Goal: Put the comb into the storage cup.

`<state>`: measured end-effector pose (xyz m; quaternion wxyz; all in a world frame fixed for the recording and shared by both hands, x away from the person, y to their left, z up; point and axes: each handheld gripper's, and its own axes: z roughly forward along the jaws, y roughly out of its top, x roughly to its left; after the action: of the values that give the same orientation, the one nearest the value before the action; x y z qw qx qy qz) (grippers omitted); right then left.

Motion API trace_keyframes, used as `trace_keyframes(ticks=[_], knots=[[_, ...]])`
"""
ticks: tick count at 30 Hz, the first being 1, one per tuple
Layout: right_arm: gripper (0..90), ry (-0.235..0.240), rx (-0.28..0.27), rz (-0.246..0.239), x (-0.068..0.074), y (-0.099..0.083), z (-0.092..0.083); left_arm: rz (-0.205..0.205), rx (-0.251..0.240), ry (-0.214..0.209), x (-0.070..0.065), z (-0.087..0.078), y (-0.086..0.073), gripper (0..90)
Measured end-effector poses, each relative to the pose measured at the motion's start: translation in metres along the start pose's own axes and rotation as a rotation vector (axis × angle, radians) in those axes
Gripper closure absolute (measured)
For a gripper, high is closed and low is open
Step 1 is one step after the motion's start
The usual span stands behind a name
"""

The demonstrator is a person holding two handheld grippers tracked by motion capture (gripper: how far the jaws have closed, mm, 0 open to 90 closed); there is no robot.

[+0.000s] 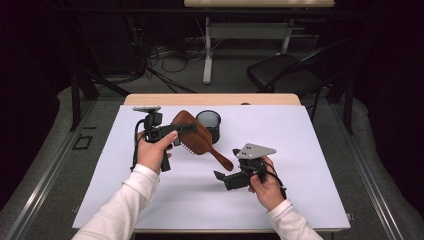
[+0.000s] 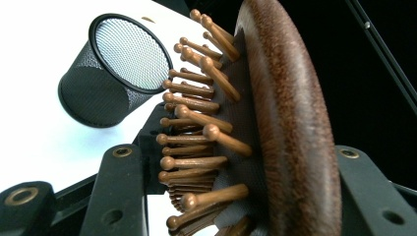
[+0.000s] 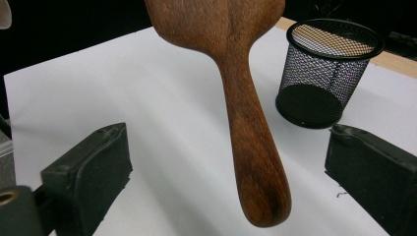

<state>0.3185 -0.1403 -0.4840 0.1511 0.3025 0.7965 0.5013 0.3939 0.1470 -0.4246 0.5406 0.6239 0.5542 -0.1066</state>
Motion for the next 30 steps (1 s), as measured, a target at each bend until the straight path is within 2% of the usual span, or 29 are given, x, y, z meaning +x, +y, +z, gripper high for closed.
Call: trace_keyframes(ticks=[3,9,12,22,30], knots=[[0.0,0.027,0.002,0.007,-0.002,0.001,-0.001,0.005,-0.002,0.0,-0.001,-0.002,0.002,48.6],[0.0,0.028,0.026,-0.011,-0.001,0.002,0.0,0.009,-0.018,0.01,-0.002,-0.007,0.006,48.6],[0.0,0.008,0.03,-0.029,0.001,0.003,0.0,0.009,-0.021,0.013,-0.002,-0.009,0.007,48.6],[0.0,-0.025,0.0,-0.022,-0.001,0.006,-0.005,0.002,-0.031,0.025,-0.001,-0.013,0.012,48.6],[0.0,-0.023,0.003,-0.013,-0.004,0.005,-0.006,0.0,-0.041,0.046,-0.002,-0.016,0.017,48.6]])
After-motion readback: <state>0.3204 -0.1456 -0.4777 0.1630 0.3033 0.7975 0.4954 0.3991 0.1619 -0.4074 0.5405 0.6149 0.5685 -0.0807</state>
